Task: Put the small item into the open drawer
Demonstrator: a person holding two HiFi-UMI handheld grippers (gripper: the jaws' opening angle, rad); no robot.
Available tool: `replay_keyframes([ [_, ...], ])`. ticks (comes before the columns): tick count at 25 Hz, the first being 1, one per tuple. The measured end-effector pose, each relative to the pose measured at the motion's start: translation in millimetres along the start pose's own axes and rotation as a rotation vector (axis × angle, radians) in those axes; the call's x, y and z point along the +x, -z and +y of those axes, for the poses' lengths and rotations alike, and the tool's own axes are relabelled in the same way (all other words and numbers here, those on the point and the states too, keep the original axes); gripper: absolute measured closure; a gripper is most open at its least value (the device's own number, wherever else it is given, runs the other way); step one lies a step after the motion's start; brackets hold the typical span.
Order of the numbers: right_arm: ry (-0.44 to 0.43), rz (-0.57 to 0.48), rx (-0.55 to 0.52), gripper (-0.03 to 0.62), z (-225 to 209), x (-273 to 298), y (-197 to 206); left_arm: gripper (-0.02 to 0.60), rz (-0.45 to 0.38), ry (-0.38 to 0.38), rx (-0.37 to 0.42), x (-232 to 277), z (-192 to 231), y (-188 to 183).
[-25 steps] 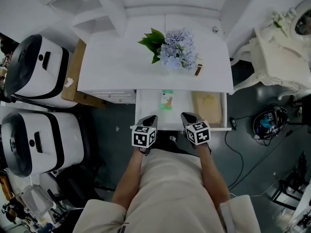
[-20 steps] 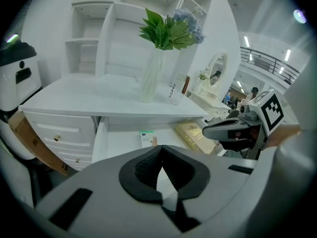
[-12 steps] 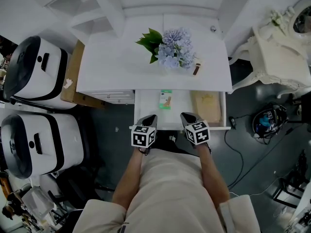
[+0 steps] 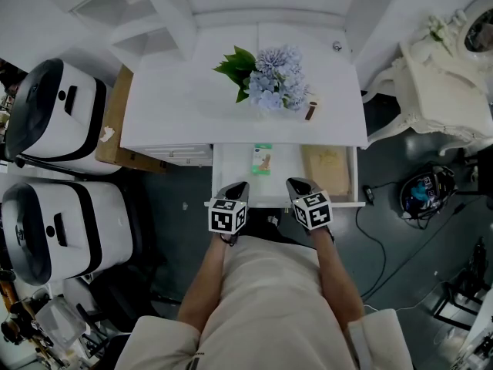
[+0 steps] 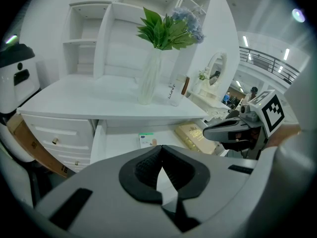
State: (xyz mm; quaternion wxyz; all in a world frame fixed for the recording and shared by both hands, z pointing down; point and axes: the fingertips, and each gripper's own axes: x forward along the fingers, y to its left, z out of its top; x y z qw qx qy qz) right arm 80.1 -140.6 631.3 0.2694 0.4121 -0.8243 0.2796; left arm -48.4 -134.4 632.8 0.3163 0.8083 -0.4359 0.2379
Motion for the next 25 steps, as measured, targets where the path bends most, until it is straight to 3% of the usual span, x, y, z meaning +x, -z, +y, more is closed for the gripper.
replay_keyframes([
  [25,-0.007,0.02,-0.004,0.569,0.1,8.1,-1.3,0.565,0.016,0.006,-0.006,4.8,4.8,0.6],
])
